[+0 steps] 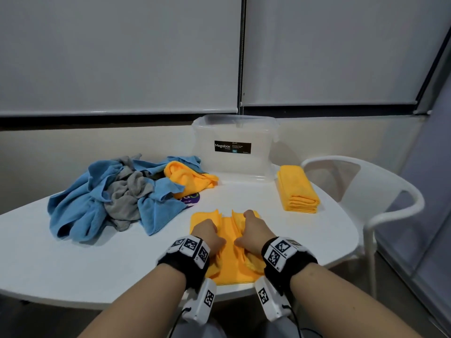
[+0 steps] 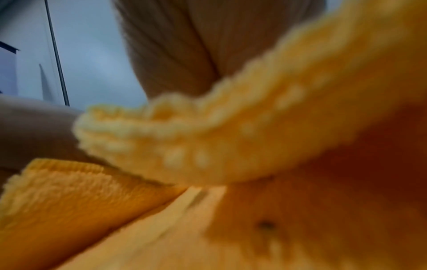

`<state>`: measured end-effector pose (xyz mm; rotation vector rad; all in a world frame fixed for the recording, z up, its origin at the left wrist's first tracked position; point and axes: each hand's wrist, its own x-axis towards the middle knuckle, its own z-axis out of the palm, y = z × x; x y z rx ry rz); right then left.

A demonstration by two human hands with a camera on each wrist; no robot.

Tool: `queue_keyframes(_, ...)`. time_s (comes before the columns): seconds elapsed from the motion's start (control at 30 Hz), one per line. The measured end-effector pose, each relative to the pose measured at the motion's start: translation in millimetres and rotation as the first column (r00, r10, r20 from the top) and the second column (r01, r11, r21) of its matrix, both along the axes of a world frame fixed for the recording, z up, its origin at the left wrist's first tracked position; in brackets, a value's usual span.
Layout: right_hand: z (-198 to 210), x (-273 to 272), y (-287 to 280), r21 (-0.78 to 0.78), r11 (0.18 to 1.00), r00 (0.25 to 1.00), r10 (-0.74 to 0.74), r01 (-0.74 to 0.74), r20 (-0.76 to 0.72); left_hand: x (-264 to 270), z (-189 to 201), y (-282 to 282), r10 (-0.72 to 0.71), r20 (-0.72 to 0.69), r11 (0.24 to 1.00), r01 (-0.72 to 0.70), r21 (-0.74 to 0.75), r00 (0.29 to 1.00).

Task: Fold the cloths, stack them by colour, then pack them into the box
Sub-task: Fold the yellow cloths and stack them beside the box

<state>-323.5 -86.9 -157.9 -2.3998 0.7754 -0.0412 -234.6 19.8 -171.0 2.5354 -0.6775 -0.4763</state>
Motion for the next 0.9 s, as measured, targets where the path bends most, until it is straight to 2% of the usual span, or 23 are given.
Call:
queue_keyframes(0.33, -5, 7, 5, -0.013, 1.0, 1.0, -0.003, 0.003, -0.015, -7, 1, -4, -0.048, 0.026, 0.999, 0.048, -0.005, 0.999)
queue_keyframes(0.43, -4, 6, 6, -0.042, 0.999, 0.998, 0.029, -0.031, -0.057, -11, 3, -2, -0.072, 0.026, 0.997, 0.071, 0.036, 0.997)
queue_keyframes(0.53, -2, 5, 7, 0.015, 0.999, 0.997, 0.045, -0.045, -0.056, -13, 5, 0, -0.082, 0.008, 0.995, 0.081, 0.052, 0.997)
queue_keyframes(0.67, 4, 7, 5, 0.017, 0.99, 0.978, 0.14, -0.139, -0.158, -18, 8, -1, -0.088, -0.023, 0.995, 0.089, 0.049, 0.996)
queue_keyframes(0.77, 13, 9, -4, -0.007, 0.983, 0.968, 0.182, -0.186, -0.171, -27, 7, -2, -0.175, 0.013, 0.976, 0.172, 0.134, 0.985)
queue_keyframes(0.9, 23, 6, -22, -0.245, 0.934, 0.944, 0.193, -0.26, -0.266, -29, 4, 0, -0.409, 0.104, 0.887, 0.368, 0.278, 0.907)
